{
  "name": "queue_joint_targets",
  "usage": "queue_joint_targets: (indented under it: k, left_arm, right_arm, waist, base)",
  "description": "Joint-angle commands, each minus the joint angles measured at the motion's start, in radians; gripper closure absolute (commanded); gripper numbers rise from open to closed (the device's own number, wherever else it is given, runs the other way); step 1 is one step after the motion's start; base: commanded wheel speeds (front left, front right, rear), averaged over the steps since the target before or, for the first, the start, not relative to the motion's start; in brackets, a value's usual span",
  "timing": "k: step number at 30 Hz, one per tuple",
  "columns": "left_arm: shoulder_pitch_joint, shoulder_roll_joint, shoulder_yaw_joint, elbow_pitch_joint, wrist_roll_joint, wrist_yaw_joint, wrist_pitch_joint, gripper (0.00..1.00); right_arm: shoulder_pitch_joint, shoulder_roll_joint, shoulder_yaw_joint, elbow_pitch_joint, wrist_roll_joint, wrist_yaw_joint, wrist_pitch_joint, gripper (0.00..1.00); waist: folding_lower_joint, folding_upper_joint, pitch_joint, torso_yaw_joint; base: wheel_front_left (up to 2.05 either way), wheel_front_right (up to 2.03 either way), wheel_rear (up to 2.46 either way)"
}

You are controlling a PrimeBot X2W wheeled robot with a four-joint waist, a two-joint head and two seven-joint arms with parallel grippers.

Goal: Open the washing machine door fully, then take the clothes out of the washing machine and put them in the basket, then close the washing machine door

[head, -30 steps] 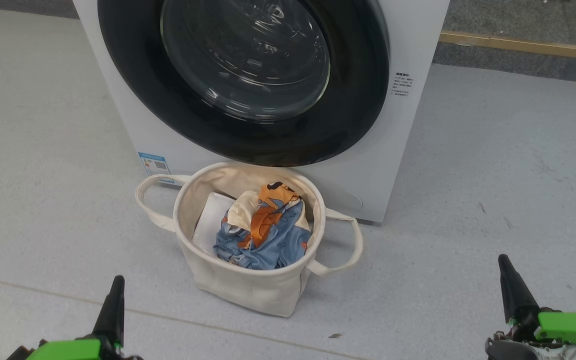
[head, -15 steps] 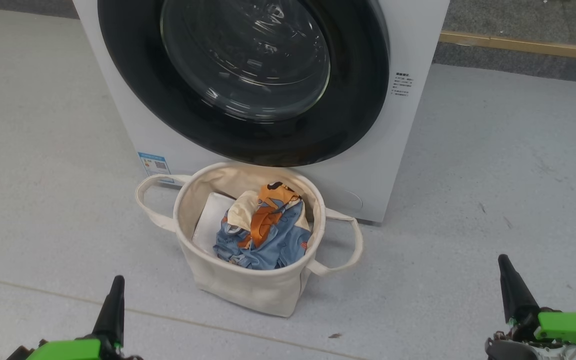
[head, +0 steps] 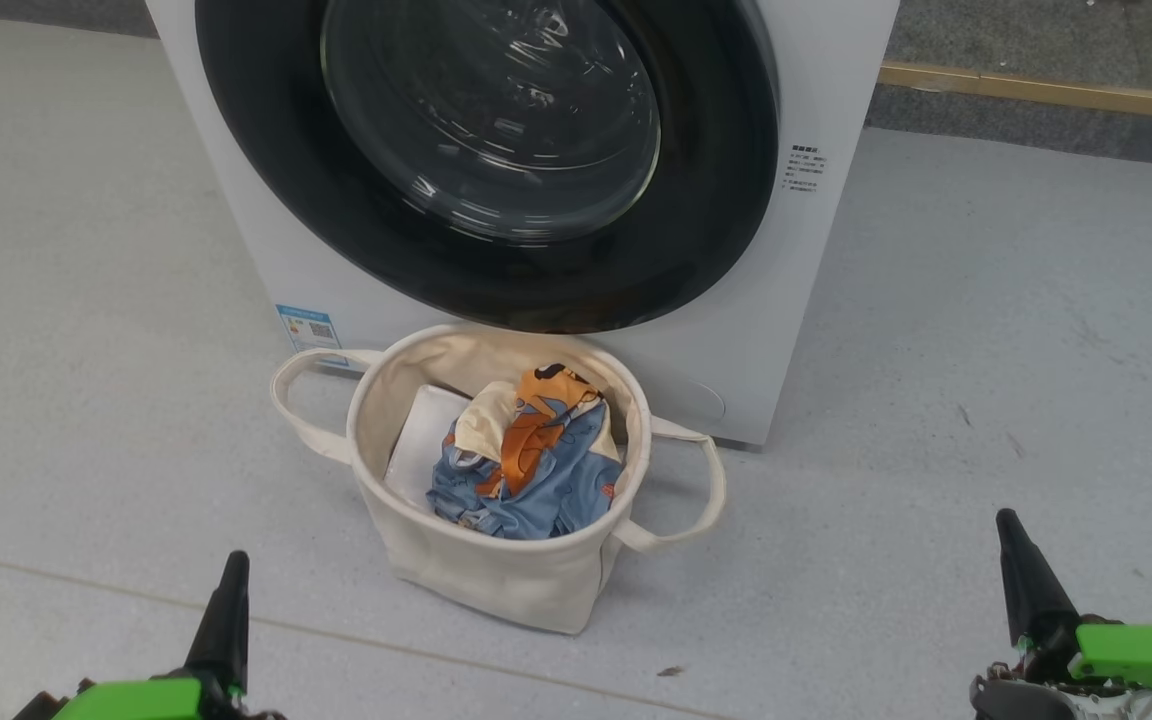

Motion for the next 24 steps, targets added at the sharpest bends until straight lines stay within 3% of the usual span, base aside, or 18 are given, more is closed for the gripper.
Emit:
queue_joint_targets:
  k: [1, 24]
  left_arm:
    - [-0.045, 0.006, 0.034, -0.027, -0.003, -0.007, 0.008, 1.0]
    - [-0.045, 0.006, 0.034, -0.027, -0.003, -0.007, 0.008, 1.0]
  right_arm:
    - [-0.049, -0.012, 0.02, -0.031, 0.006, 0.0, 0.008, 1.0]
    - [-0.049, -0.012, 0.02, -0.031, 0.006, 0.0, 0.008, 1.0]
  waist:
    - [0.0, -0.0001, 0.0, 0.0]
    - [0.0, -0.0001, 0.0, 0.0]
  base:
    - [0.0, 0.0, 0.0]
    - [0.0, 0.0, 0.0]
